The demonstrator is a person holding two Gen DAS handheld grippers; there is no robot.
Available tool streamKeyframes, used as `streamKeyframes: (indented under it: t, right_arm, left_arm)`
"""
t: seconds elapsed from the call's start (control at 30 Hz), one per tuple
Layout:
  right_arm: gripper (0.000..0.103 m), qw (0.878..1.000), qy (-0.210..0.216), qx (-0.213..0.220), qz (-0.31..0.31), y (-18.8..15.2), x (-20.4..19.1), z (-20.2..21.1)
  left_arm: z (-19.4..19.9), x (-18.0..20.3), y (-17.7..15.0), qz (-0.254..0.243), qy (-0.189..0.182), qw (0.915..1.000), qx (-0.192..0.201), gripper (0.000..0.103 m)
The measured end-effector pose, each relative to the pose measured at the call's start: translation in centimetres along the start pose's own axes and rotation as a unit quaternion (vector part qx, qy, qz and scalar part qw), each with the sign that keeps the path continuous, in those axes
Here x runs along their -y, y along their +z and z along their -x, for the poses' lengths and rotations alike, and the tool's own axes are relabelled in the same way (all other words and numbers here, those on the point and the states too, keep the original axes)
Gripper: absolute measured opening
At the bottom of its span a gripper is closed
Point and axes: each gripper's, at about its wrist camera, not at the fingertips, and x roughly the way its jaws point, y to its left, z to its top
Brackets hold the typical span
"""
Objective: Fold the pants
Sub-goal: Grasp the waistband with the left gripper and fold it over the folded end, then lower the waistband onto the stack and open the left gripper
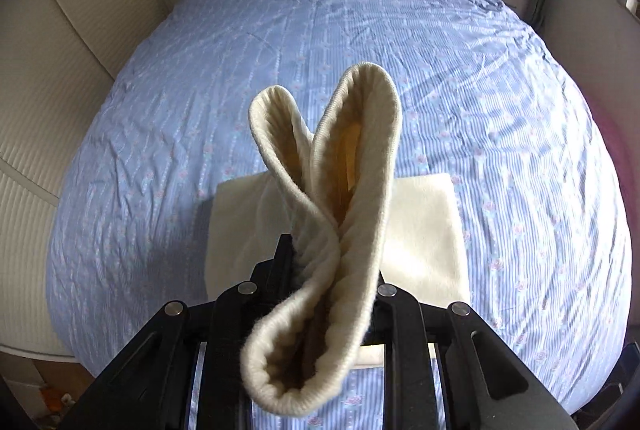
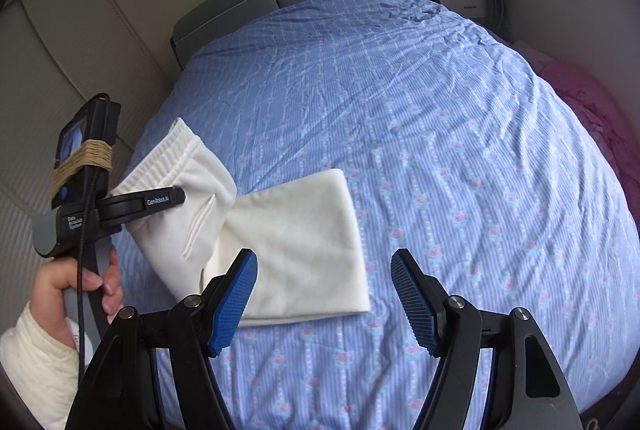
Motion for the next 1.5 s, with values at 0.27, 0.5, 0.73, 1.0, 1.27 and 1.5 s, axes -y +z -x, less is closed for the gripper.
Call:
streamKeyframes:
  t: [0.27, 0.5, 0.73, 1.0, 1.27, 1.5]
  right_arm:
    - [0.071, 0.998, -0.008, -0.031, -0.047, 1.1, 6.9, -2.9]
    - [0.070, 0.997, -0.016, -0.056, -0.052, 1.4, 9.1, -5.3]
    - [0.071, 0.997, -0.010, -0.072, -0.037, 1.5, 8.7, -6.9]
    - [0.070, 0.995, 0.024, -0.098, 0.011, 2.0, 4.0, -10.2]
    - [0.070, 0.991, 0.061, -0.103, 0.063, 3.0, -0.8, -14.9]
    - [0.050, 0.988, 0.048, -0.129, 0.070, 3.2, -1.6, -20.7]
  left_arm:
    - [-8.2, 7.7, 0.0, -0.051, 0.037, 0.9942, -0.087, 0.024]
    - [-11.1, 11.0, -1.7, -0.100, -0.013, 0.9855, -0.137, 0.064]
    - [-6.3, 8.1, -3.6, -0.091, -0.063, 0.9872, -0.115, 0.083]
    - [-1.1, 0.2, -5.3, -0.051, -0.089, 0.9934, -0.052, 0.086]
    - [-2.5, -5.8, -6.6, -0.021, -0.030, 0.9993, -0.007, 0.092]
    - [-9.3, -10.6, -8.2, 0.093, -0.024, 0.9932, -0.066, 0.085]
